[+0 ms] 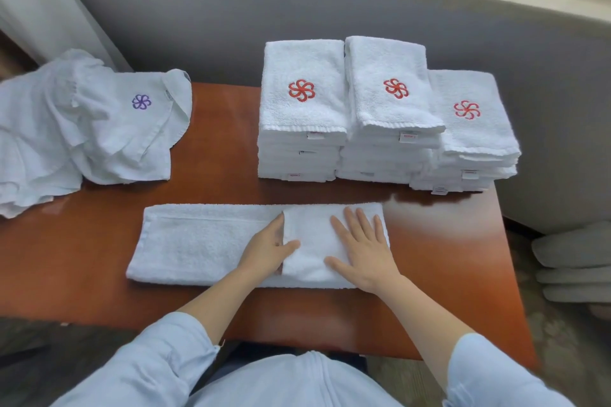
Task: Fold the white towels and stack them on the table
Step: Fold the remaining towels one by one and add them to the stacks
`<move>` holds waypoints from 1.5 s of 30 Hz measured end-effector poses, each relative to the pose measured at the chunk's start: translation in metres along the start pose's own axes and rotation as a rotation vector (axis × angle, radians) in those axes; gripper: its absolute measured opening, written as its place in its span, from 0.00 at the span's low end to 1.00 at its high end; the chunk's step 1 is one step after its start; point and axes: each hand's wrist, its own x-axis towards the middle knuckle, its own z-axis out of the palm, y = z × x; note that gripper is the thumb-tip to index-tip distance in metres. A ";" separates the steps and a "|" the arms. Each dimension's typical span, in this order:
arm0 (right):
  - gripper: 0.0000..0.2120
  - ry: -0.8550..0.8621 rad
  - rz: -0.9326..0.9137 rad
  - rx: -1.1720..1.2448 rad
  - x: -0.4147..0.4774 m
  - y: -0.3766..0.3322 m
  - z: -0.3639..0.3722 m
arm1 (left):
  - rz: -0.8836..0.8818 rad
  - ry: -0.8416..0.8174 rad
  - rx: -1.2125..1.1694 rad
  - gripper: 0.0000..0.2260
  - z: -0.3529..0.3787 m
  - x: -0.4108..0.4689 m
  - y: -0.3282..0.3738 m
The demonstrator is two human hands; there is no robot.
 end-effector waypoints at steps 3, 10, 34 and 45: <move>0.40 -0.011 -0.020 -0.028 0.001 0.004 -0.001 | -0.018 0.107 0.303 0.33 -0.007 -0.004 0.005; 0.46 -0.050 -0.018 -0.021 0.002 0.005 0.001 | 0.659 -0.199 0.907 0.33 -0.010 0.012 0.011; 0.60 -0.201 -0.055 -0.038 -0.043 0.093 -0.012 | 0.361 -0.491 1.182 0.58 0.069 0.017 0.058; 0.57 -0.230 0.054 -0.034 -0.061 0.096 -0.018 | 0.340 -0.380 1.104 0.54 0.088 -0.010 0.054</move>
